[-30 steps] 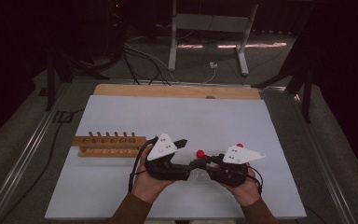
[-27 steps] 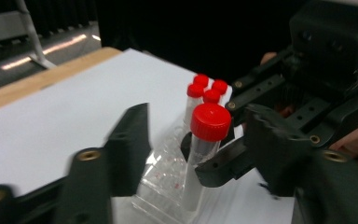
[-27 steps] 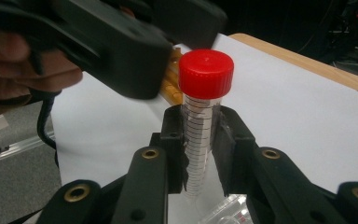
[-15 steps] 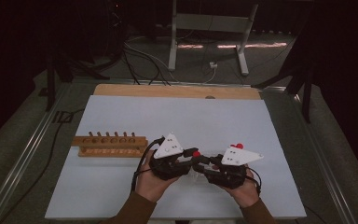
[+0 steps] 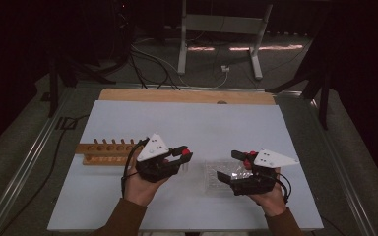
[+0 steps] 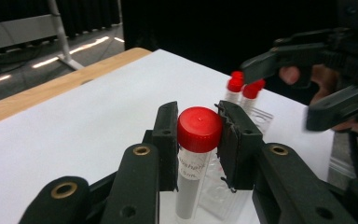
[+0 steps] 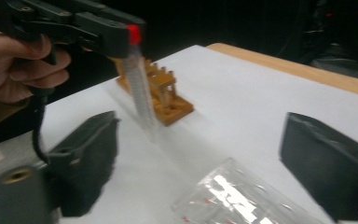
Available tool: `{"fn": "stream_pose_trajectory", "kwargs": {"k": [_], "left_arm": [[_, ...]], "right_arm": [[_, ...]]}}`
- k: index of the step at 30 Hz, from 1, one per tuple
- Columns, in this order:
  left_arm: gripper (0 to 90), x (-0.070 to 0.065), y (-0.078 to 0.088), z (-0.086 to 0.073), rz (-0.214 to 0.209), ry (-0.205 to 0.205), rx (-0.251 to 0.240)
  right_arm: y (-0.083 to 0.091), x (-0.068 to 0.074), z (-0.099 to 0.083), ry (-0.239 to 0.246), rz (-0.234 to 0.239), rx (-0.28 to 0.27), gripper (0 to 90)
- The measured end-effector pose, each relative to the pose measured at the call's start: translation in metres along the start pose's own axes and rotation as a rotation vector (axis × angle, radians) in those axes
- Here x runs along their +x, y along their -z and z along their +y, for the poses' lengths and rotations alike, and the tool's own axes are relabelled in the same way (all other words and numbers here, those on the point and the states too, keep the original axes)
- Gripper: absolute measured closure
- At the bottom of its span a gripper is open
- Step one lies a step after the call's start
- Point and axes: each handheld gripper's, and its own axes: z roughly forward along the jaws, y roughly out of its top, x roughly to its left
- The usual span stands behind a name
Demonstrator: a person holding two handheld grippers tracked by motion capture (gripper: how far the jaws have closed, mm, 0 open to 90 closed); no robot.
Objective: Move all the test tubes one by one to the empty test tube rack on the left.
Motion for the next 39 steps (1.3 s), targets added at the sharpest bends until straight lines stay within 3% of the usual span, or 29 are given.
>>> {"fn": "stream_pose_trajectory", "kwargs": {"k": [8,16,22,24,28,39], "left_arm": [[71.2,0.021,0.018,-0.002,0.049,0.001,-0.016],[71.1,0.046,0.036,-0.005,0.141,0.028,-0.045],[71.1,0.066,0.047,-0.007,0.232,0.056,-0.060],[71.1,0.068,0.049,-0.007,0.244,0.060,-0.063],[71.0,0.078,0.050,-0.009,0.307,0.051,-0.062],[70.9,0.094,0.047,-0.024,0.351,0.088,-0.020]], "right_arm": [[0.014,-0.012,-0.007,-0.013,-0.049,-0.004,1.1],[0.032,-0.025,-0.012,-0.035,-0.134,-0.034,0.0],[0.040,-0.030,-0.011,-0.064,-0.145,-0.065,0.0],[0.042,-0.032,-0.011,-0.083,-0.137,-0.076,0.0],[0.043,-0.038,-0.013,-0.110,-0.135,-0.083,0.0],[0.047,-0.039,-0.014,-0.094,-0.169,-0.095,0.0]]}}
